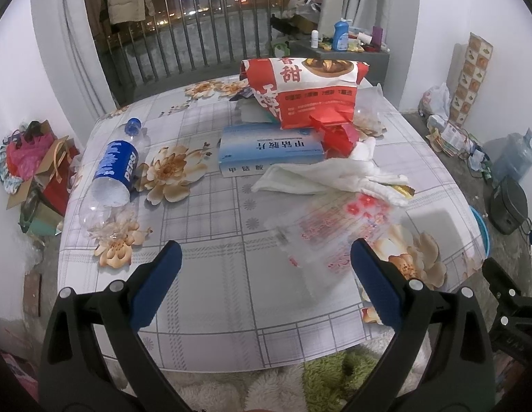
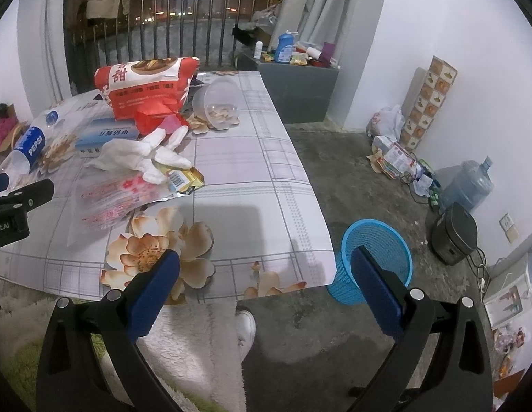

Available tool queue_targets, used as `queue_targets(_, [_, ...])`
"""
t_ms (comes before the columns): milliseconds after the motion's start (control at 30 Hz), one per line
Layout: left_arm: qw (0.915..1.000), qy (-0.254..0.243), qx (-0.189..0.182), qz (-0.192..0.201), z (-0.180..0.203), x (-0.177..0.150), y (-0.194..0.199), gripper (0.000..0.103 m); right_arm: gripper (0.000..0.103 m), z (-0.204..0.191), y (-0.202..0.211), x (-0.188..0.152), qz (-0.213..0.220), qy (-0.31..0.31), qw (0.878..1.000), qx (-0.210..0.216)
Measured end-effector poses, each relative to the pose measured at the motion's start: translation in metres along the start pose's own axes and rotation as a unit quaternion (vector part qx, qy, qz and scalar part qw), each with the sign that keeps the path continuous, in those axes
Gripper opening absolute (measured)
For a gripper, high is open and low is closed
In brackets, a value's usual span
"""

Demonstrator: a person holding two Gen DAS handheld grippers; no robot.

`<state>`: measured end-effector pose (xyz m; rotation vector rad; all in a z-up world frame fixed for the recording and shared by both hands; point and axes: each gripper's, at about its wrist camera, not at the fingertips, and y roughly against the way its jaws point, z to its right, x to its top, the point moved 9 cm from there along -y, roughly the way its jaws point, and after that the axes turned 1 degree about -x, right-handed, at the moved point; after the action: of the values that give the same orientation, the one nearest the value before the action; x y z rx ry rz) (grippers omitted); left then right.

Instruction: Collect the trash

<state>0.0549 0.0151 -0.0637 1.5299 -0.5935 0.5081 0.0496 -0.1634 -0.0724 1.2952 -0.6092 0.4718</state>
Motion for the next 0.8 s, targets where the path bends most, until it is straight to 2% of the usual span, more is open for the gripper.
queue_targets(800, [1.0000,0.004,0.000,-0.006,-0.0029,-0.0031,-0.0056,0.094,0.097,-0.0004,-0.0008,-0.0001,-0.002,-0.003,1.000,0.003])
